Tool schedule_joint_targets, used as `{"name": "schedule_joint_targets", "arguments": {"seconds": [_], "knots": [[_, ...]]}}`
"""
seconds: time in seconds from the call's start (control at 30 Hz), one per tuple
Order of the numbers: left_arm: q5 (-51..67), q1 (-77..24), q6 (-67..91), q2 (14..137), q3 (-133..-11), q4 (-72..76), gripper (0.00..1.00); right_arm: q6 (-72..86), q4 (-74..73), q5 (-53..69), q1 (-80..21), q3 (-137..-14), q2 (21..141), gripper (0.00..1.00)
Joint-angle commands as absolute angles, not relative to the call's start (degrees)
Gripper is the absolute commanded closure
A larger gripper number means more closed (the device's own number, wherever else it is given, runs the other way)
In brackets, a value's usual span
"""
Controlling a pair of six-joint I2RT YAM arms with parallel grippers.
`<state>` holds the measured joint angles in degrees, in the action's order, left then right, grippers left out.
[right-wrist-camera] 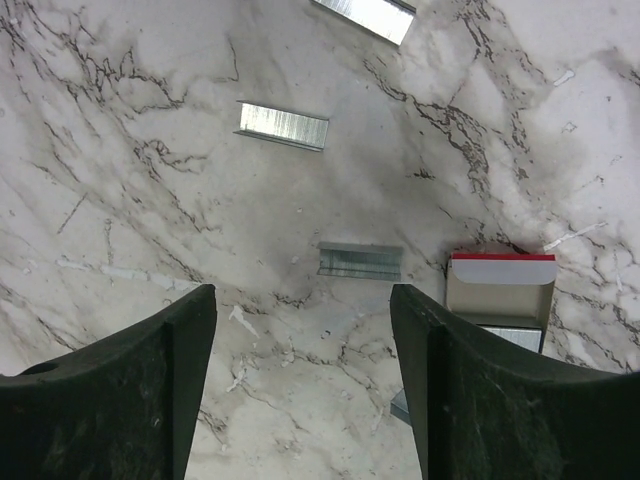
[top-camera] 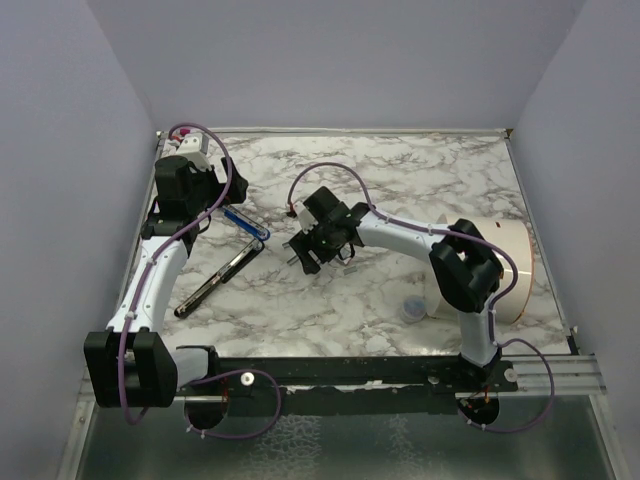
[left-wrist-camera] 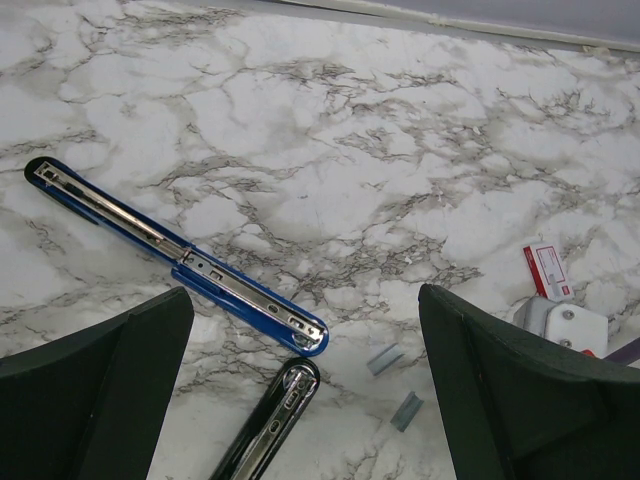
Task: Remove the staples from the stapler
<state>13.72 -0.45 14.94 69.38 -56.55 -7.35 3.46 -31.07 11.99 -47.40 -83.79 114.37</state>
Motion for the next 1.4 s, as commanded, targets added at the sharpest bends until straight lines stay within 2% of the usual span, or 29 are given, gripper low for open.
{"name": "schedule_joint_targets", "arguments": {"seconds": [0.0, 0.2, 0.37, 0.5, 0.6, 0.7, 0.8, 1.07, 1.23, 1.37], "knots": [[14.85, -0.62, 15.12, 69.65, -56.87, -6.15, 0.02, 1.93, -33.51, 8.79, -47.74, -86.97, 115.27, 0.32], [14.98, -0.59, 15.06, 69.87, -56.82, -6.09, 0.02, 7.56, -32.3, 5.65, -48.14, -85.52, 113.72, 0.33], [15.14, -0.62, 15.2, 69.74, -56.66, -5.99, 0.02, 25.97, -30.2, -3.86, -48.08, -82.37, 110.21, 0.27], [15.39, -0.95, 15.33, 69.7, -56.64, -5.82, 0.02, 41.19, -26.82, -9.19, -48.08, -77.11, 105.7, 0.31], [15.51, -1.05, 15.38, 69.54, -56.65, -5.72, 0.02, 53.36, -33.98, -14.21, -48.08, -78.92, 105.62, 0.33], [15.83, -1.22, 15.62, 69.33, -56.67, -5.79, 0.02, 61.84, -41.3, -16.77, -48.25, -81.68, 106.54, 0.37], [16.6, -1.23, 15.88, 69.49, -56.61, -5.52, 0.02, 68.13, -41.78, -13.08, -48.25, -81.5, 108.06, 0.43], [16.99, -1.84, 16.12, 68.91, -56.75, -5.39, 0.02, 72.02, -43.13, -12.79, -49.43, -84.11, 113.29, 0.66], [17.24, -2.23, 16.19, 68.61, -56.93, -5.51, 0.02, 73.15, -43.26, -12.62, -49.79, -85.76, 115.34, 0.74], [16.55, -3.04, 15.79, 68.14, -57.17, -5.94, 0.02, 73.32, -42.85, -12.72, -49.76, -86.05, 116.45, 0.75]]}}
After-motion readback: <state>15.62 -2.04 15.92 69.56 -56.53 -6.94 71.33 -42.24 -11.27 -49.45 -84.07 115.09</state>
